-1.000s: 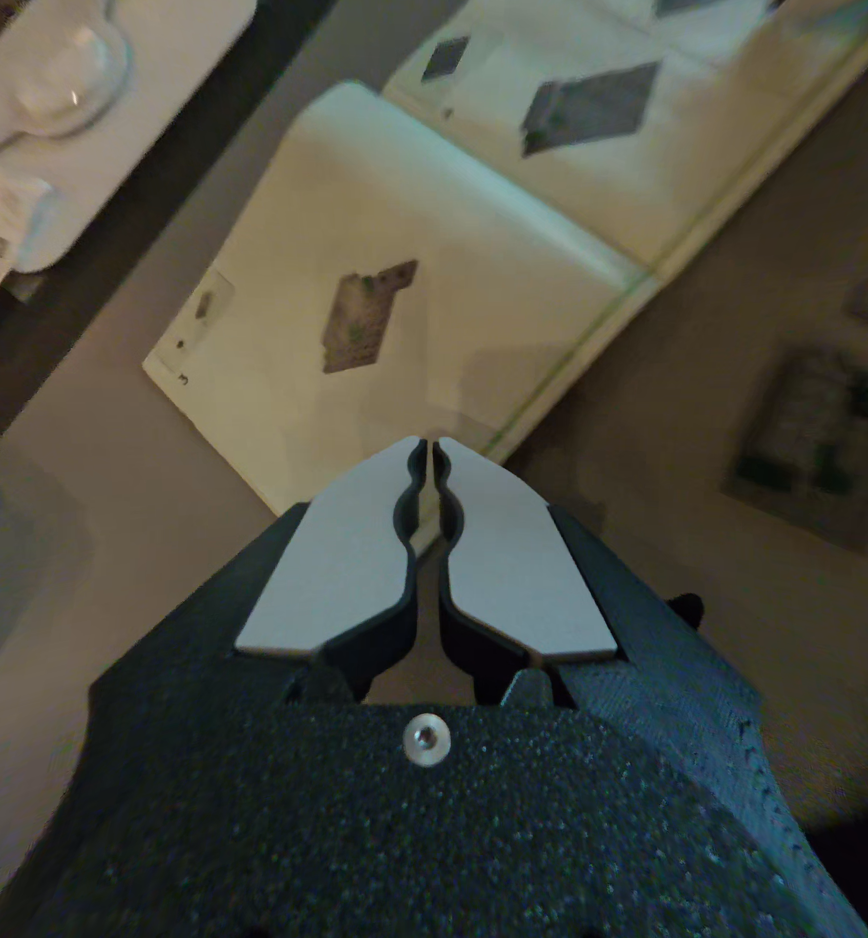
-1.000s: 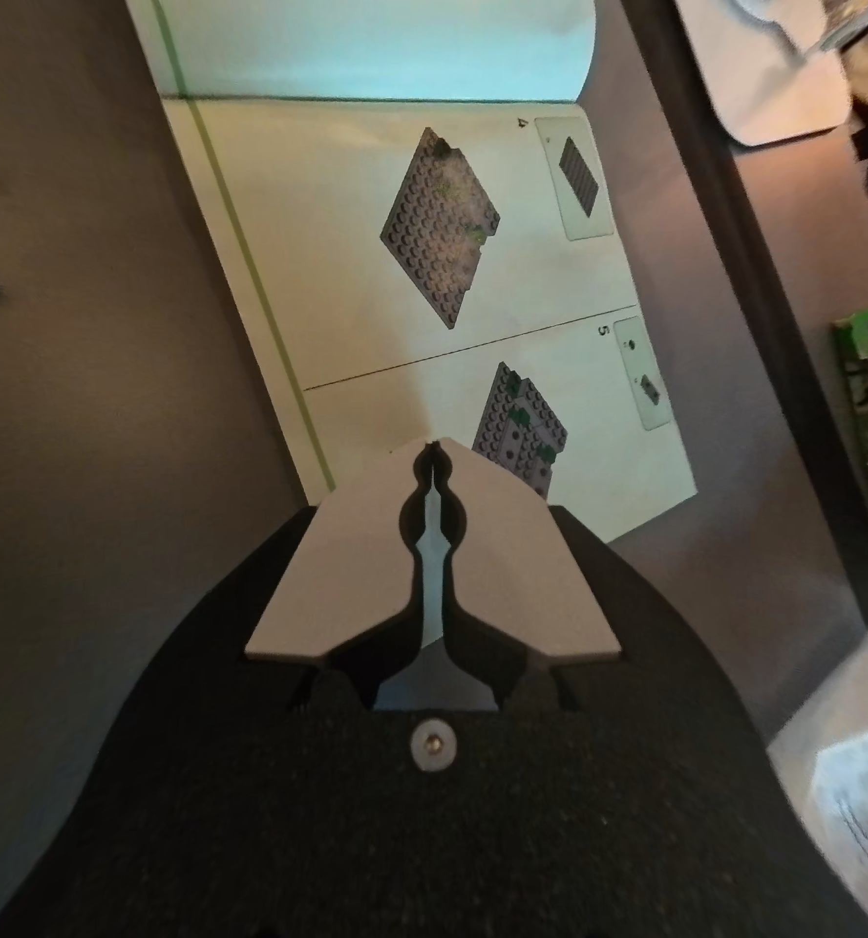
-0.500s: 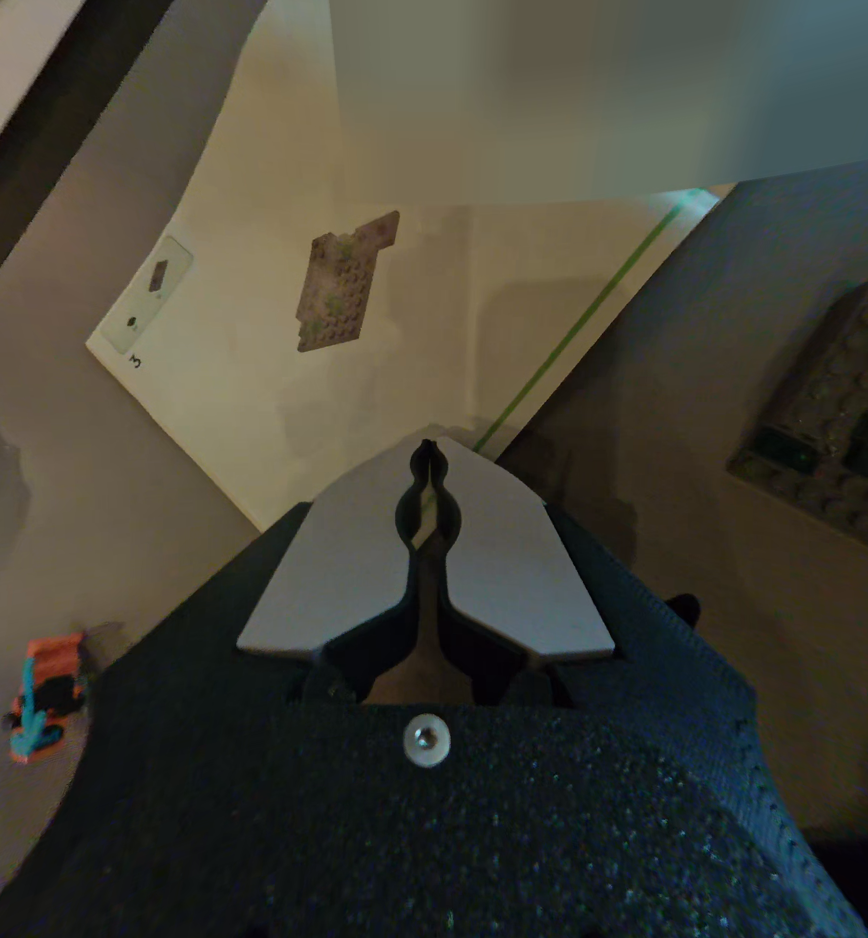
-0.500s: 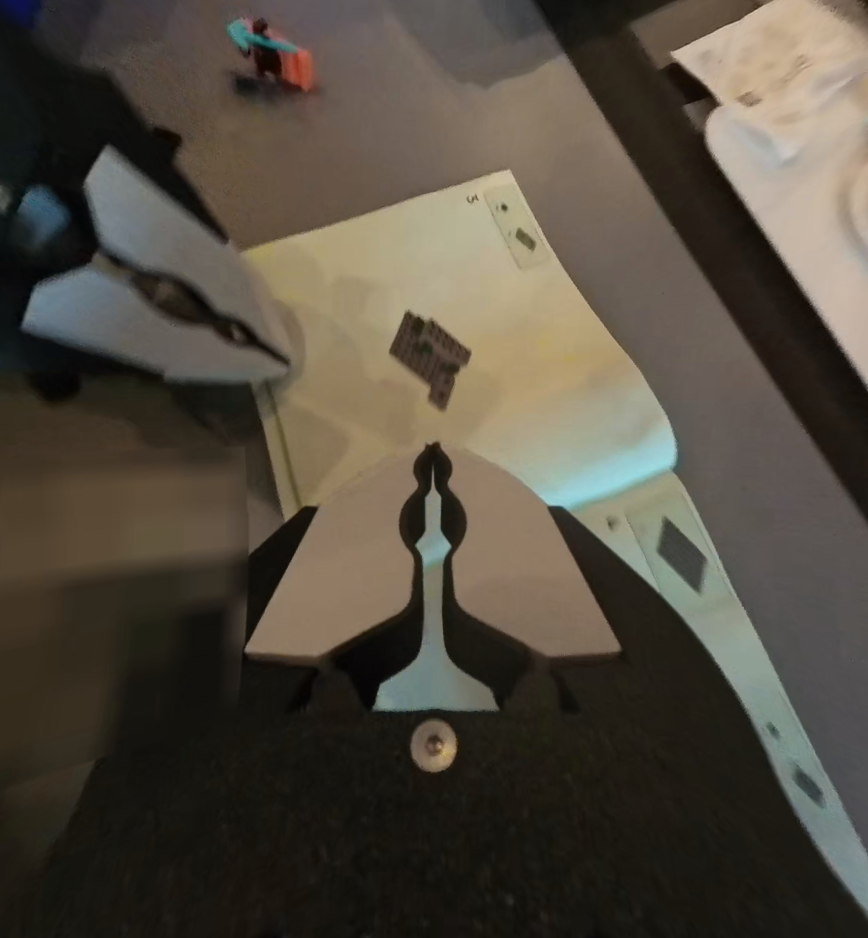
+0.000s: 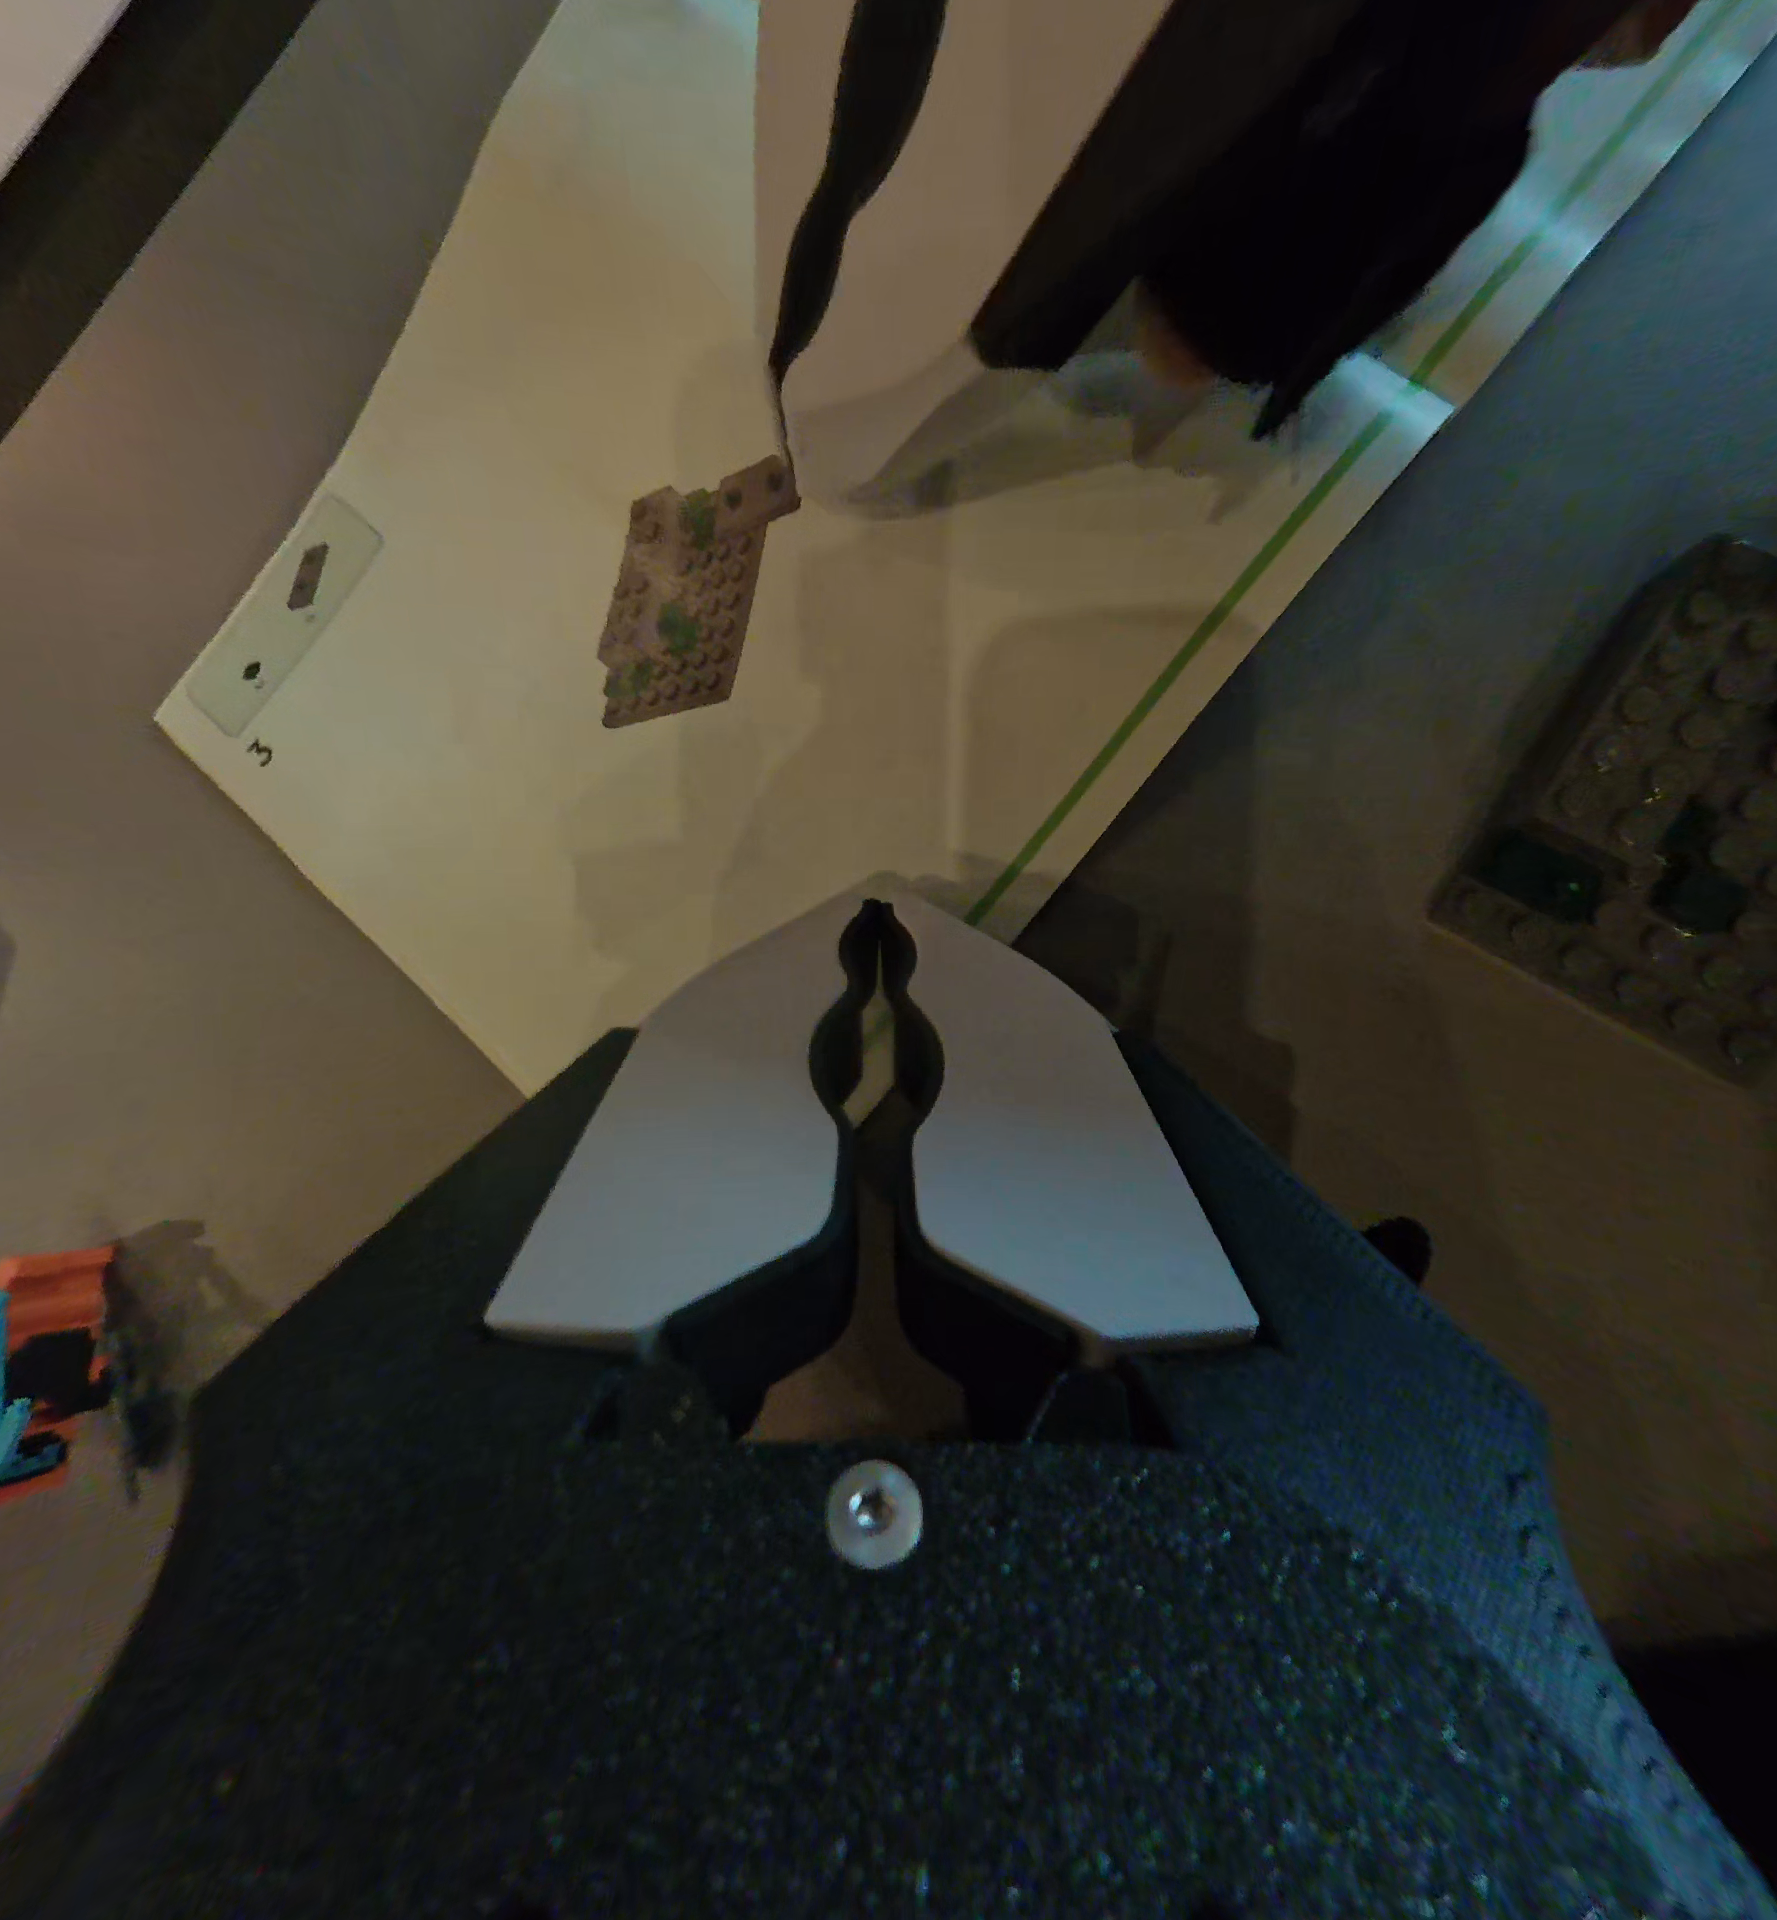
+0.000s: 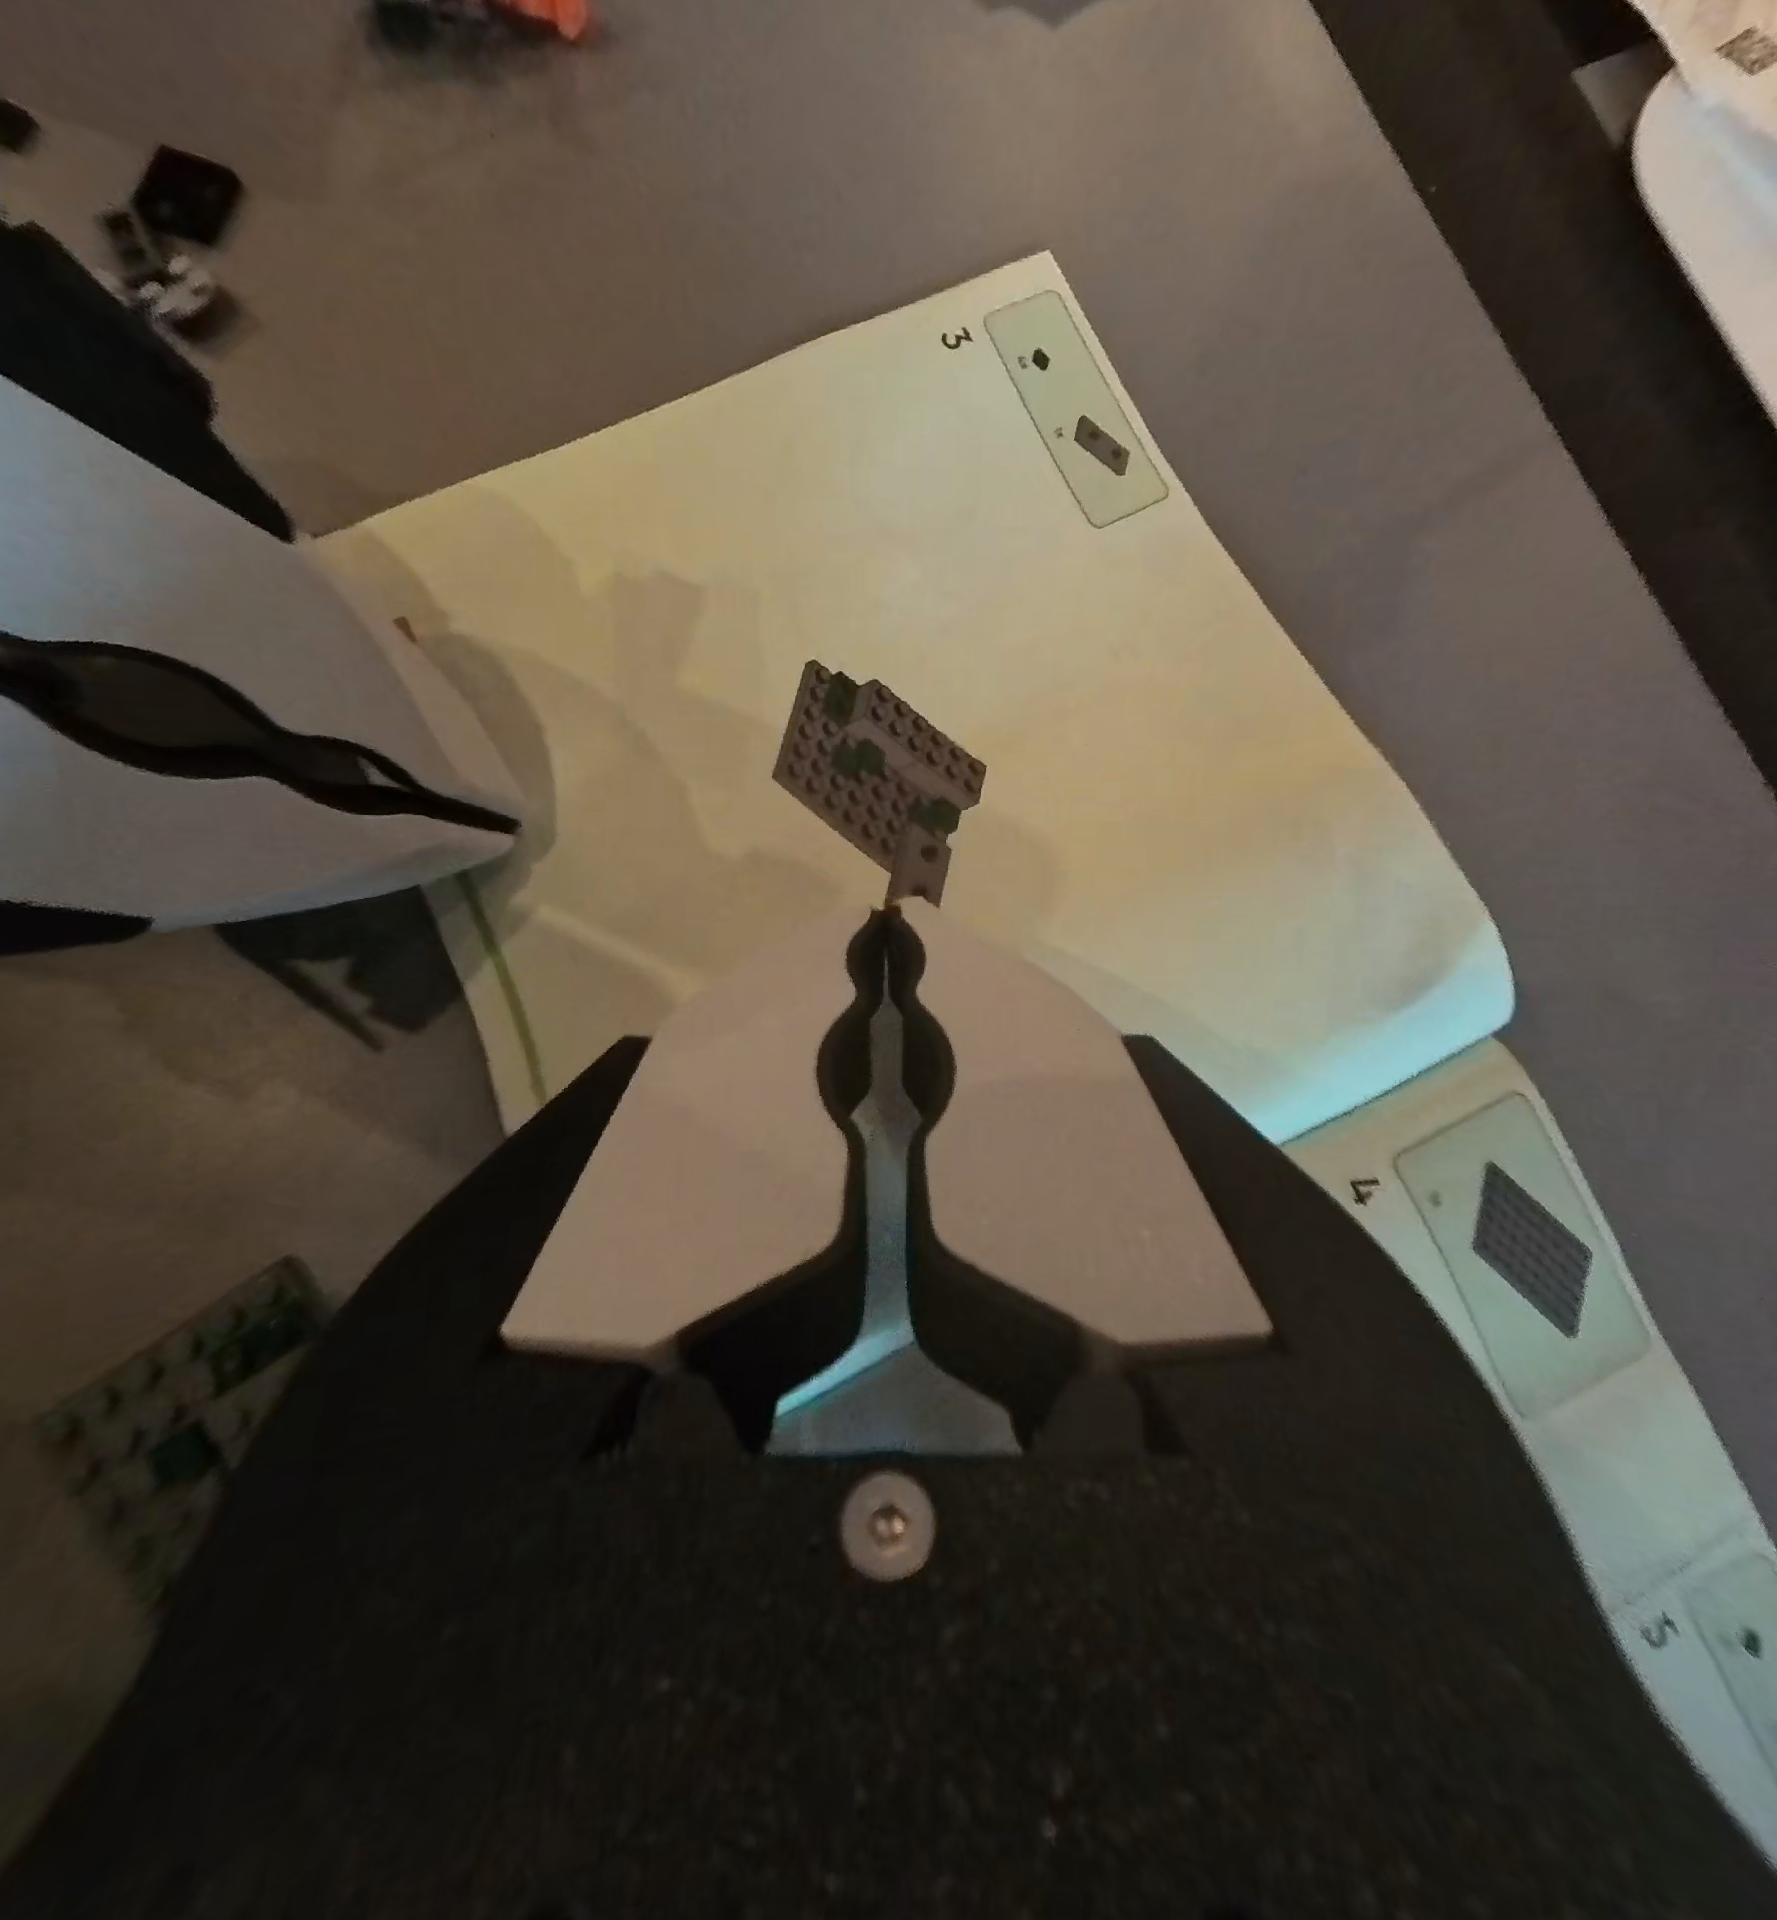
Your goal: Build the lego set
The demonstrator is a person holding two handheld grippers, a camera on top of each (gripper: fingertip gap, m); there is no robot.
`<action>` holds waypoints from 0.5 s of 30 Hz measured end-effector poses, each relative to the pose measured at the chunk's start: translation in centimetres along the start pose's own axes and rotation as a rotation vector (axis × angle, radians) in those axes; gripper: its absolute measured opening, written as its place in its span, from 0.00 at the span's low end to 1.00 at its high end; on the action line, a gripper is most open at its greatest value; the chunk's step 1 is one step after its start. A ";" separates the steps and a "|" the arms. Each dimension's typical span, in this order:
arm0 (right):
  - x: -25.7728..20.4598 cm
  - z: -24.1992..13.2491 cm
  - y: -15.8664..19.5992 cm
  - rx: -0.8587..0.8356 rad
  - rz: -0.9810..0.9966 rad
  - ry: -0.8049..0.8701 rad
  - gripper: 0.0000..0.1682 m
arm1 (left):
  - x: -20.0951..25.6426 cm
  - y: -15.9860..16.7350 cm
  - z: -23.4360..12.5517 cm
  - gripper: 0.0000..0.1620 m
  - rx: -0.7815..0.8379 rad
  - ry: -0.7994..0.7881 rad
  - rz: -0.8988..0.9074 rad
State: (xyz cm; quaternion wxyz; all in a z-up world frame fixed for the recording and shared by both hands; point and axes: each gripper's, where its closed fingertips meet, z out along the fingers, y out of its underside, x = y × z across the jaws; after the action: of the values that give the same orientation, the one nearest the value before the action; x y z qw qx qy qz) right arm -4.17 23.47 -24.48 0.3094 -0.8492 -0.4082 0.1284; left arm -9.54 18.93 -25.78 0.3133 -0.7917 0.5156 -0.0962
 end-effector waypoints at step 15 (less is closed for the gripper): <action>0.1 1.1 0.7 -0.039 -0.036 0.039 0.00 | 0.0 0.2 -0.1 0.00 0.006 -0.004 0.000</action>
State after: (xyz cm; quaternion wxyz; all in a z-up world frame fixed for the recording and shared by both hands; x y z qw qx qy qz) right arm -4.13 23.65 -25.77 0.3028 -0.8500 -0.4198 0.0981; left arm -9.71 18.82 -25.80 0.3168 -0.7908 0.5148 -0.0961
